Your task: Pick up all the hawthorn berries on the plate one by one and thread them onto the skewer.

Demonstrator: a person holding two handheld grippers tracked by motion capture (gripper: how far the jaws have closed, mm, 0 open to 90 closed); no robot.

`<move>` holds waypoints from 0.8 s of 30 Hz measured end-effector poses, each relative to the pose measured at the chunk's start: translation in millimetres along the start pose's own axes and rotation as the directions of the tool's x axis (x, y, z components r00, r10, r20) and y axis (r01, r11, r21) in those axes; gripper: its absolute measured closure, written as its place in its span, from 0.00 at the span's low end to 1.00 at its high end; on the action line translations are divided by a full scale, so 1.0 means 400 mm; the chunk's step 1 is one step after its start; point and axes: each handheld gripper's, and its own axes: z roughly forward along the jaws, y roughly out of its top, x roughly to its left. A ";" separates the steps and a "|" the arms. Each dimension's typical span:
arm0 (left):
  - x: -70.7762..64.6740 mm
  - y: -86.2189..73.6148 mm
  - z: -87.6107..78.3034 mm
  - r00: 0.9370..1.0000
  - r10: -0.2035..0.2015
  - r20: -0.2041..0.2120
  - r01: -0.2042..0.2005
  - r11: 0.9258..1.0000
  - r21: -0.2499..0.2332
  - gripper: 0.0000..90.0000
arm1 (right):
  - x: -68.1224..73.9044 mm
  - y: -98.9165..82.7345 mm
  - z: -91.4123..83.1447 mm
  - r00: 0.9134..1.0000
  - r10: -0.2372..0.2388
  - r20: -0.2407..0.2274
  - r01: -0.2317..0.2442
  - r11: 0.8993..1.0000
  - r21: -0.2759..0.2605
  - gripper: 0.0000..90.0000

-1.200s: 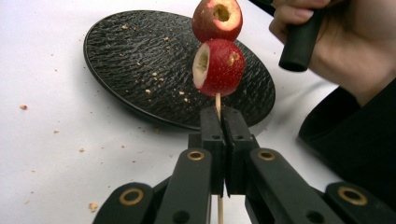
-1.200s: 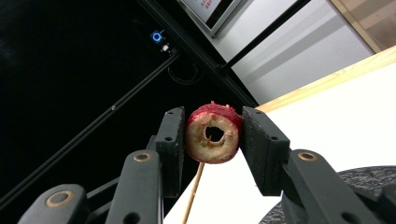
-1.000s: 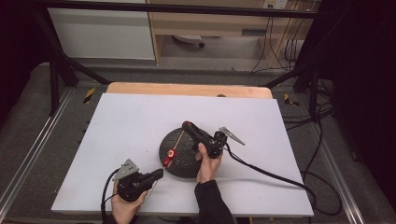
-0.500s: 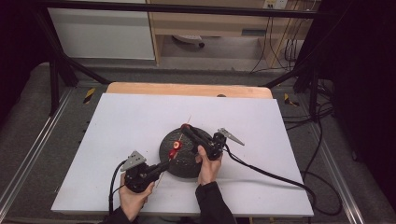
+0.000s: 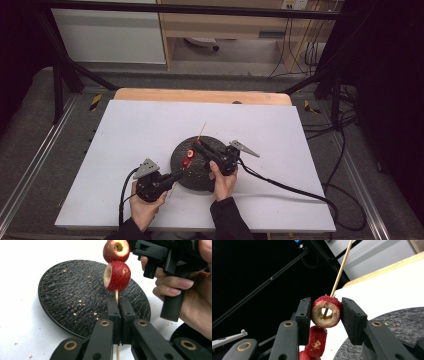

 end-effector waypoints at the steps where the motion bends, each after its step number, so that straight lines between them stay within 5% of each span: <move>1: 0.000 -0.001 0.000 1.000 0.001 0.001 -0.001 1.000 -0.001 0.98 | -0.001 0.000 0.000 1.000 -0.002 0.003 0.002 1.000 0.004 0.68; 13: 0.008 -0.004 -0.017 1.000 0.007 0.013 -0.007 1.000 -0.002 0.98 | 0.012 0.039 -0.013 0.996 -0.071 0.046 0.067 0.994 0.088 0.52; 18: 0.013 -0.007 -0.025 1.000 0.009 0.013 -0.009 1.000 0.003 0.98 | 0.010 0.065 -0.031 0.989 -0.126 0.082 0.113 0.983 0.147 0.37; 24: 0.023 -0.008 -0.036 1.000 0.017 0.006 -0.017 1.000 0.008 0.98 | -0.014 0.095 -0.061 0.969 -0.197 0.148 0.159 0.959 0.236 0.21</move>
